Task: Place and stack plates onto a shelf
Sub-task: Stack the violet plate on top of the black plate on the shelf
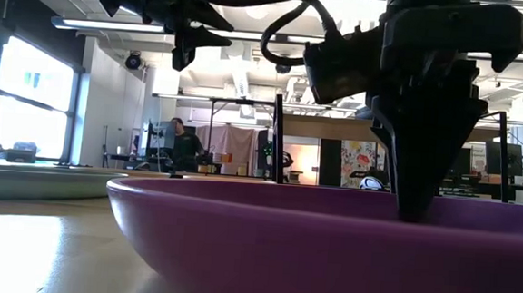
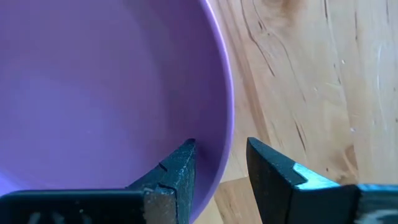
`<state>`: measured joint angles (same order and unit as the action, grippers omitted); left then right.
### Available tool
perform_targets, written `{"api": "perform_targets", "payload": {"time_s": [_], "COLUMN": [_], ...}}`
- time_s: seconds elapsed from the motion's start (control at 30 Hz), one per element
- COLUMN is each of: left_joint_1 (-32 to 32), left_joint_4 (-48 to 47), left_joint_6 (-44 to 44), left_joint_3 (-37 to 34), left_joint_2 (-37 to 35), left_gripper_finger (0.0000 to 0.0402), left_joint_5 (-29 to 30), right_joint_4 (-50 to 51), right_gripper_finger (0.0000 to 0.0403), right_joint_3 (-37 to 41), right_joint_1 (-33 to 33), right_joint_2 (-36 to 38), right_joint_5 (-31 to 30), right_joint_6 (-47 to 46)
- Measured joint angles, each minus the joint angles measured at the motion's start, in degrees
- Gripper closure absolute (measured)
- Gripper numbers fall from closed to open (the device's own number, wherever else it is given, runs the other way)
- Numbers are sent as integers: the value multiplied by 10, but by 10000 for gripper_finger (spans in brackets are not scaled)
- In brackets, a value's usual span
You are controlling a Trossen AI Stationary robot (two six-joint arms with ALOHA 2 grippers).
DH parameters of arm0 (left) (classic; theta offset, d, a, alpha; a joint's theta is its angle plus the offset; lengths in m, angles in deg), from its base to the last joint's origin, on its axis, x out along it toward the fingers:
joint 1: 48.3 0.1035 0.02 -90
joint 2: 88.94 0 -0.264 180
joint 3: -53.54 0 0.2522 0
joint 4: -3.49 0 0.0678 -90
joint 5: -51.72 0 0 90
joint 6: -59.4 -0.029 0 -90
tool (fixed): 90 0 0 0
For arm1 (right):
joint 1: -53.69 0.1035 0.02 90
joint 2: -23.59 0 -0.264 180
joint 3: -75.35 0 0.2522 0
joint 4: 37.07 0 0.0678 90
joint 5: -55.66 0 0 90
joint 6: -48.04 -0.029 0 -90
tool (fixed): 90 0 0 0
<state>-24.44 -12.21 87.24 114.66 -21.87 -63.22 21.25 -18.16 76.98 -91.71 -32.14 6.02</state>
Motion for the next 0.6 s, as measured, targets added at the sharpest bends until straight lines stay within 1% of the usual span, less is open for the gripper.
{"api": "perform_targets", "payload": {"time_s": [0.1,0.17,0.23,0.33,0.37,0.5,0.6], "left_joint_1": [0,0,0,0,0,0,0], "left_joint_4": [0,0,0,0,0,0,0], "left_joint_6": [-14,-14,-14,-14,-15,-15,-15], "left_joint_3": [0,0,0,0,0,0,0], "left_joint_2": [0,0,0,0,0,0,0], "left_gripper_finger": [307,307,307,307,307,307,307], "left_joint_5": [0,0,0,0,0,0,0], "right_joint_4": [0,2,2,2,1,4,8], "right_gripper_finger": [286,303,330,384,392,388,399], "right_joint_3": [0,0,0,0,0,0,0], "right_joint_1": [0,0,-1,-4,-4,-8,-12], "right_joint_2": [0,0,0,0,0,1,2], "right_joint_5": [3,6,7,15,19,24,30], "right_joint_6": [0,0,-4,-14,-15,-15,-15]}}
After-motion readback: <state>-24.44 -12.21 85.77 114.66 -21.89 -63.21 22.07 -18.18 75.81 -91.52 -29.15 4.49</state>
